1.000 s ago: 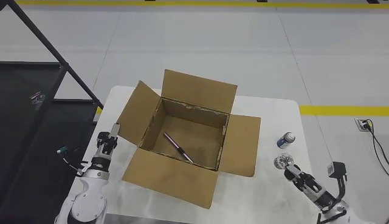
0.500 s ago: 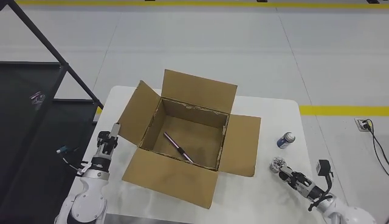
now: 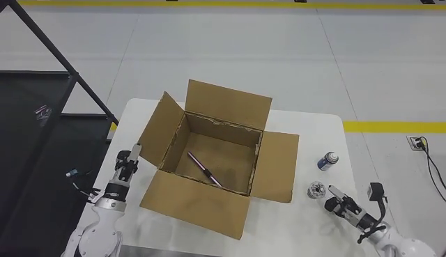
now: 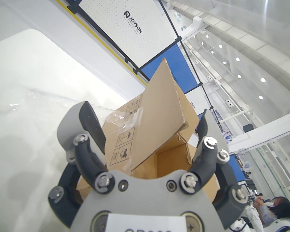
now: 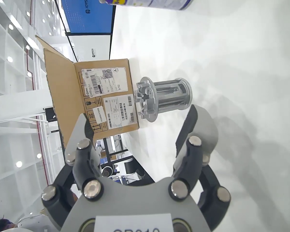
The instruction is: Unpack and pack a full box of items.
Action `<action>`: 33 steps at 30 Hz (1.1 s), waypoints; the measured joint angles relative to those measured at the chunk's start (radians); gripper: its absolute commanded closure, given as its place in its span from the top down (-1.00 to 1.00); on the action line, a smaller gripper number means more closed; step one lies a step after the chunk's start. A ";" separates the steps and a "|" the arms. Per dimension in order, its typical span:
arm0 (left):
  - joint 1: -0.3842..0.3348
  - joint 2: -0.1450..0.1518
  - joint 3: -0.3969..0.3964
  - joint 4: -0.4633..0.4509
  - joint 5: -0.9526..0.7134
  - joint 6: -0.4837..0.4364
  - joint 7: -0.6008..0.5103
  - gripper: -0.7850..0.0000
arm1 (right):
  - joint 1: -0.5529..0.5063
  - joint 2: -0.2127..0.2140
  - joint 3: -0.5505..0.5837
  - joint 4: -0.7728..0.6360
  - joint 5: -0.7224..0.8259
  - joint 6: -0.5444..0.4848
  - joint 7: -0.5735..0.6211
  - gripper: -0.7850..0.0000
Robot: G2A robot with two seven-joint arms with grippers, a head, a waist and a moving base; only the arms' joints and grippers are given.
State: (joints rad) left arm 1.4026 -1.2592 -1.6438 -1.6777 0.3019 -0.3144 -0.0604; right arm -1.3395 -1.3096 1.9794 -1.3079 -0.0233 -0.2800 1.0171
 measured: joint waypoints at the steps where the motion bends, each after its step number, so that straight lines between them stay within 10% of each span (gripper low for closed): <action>1: 0.018 0.002 -0.013 -0.016 -0.037 -0.019 -0.034 1.00 | -0.017 0.002 0.007 -0.031 0.010 -0.005 -0.014 1.00; 13: 0.167 0.048 -0.186 -0.067 -0.284 -0.006 -0.575 1.00 | -0.175 -0.001 0.014 -0.389 0.036 -0.022 -0.207 1.00; 18: 0.138 0.054 -0.166 -0.053 -0.268 0.103 -0.622 1.00 | -0.173 -0.001 0.014 -0.381 0.036 -0.022 -0.203 1.00; 21: 0.136 0.057 -0.144 -0.057 -0.279 0.115 -0.663 -0.06 | -0.174 -0.001 0.014 -0.381 0.036 -0.022 -0.203 1.00; 28: 0.141 0.065 -0.137 -0.054 -0.367 0.127 -0.746 -0.25 | -0.174 -0.001 0.014 -0.381 0.036 -0.022 -0.204 1.00; 33: 0.143 0.071 -0.142 -0.048 -0.420 0.121 -0.798 -1.00 | -0.174 -0.001 0.014 -0.381 0.036 -0.022 -0.204 1.00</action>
State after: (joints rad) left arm 1.5455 -1.1879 -1.7853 -1.7256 -0.1178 -0.1934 -0.8585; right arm -1.5131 -1.3104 1.9936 -1.6893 0.0128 -0.3021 0.8135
